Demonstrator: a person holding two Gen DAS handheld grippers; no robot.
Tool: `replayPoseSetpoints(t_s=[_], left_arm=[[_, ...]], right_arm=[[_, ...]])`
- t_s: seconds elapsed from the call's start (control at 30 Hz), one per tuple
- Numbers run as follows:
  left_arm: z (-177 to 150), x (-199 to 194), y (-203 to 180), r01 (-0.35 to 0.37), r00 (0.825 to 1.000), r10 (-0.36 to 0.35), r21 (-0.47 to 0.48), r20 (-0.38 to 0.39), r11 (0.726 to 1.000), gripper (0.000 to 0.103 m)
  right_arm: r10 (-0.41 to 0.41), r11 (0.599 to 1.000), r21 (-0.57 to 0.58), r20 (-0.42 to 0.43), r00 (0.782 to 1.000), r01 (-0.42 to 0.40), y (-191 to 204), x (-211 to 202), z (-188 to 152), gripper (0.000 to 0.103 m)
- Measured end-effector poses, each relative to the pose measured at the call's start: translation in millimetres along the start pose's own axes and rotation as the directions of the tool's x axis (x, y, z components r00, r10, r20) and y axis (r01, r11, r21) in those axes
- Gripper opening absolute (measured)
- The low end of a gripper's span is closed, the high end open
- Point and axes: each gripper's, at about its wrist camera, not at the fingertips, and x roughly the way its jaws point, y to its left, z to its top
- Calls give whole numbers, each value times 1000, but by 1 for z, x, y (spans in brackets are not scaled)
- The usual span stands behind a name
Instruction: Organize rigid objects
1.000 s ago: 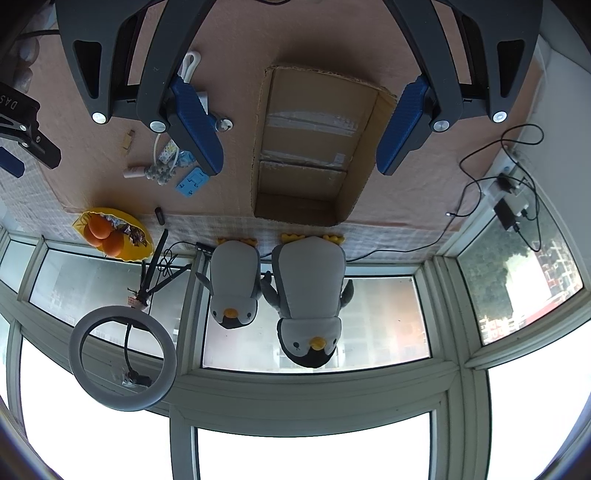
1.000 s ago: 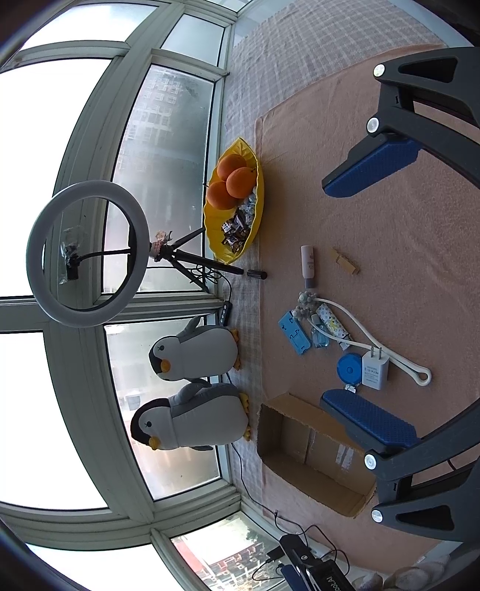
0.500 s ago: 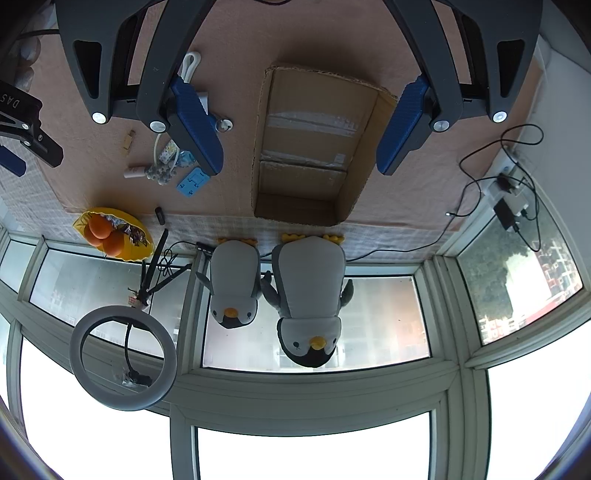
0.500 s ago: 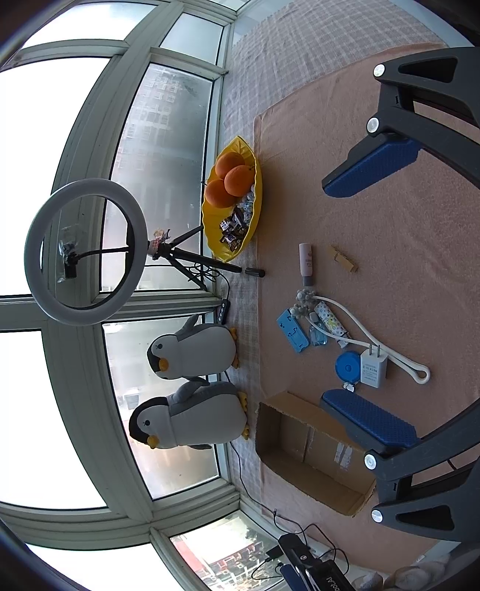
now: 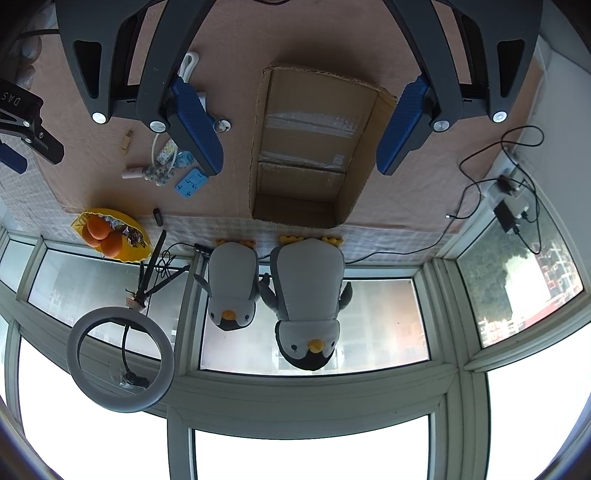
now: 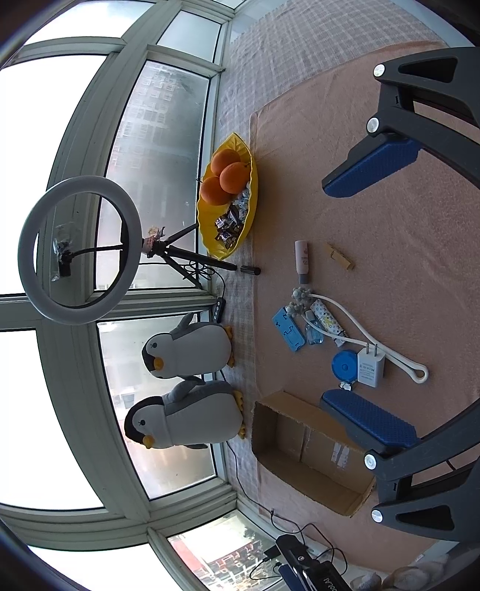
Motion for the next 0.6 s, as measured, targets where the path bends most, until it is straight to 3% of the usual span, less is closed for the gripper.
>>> replayPoseSetpoints(t_s=[0.43, 0.6], left_arm=[[-6, 18, 13, -23, 999, 23, -13, -38, 1000, 85], [-12, 34, 27, -67, 995, 65, -24, -70, 997, 85]], right_arm=[[4, 1000, 3, -21, 1000, -4, -1, 8, -1, 103], [13, 1000, 11, -36, 999, -12, -3, 14, -2, 103]])
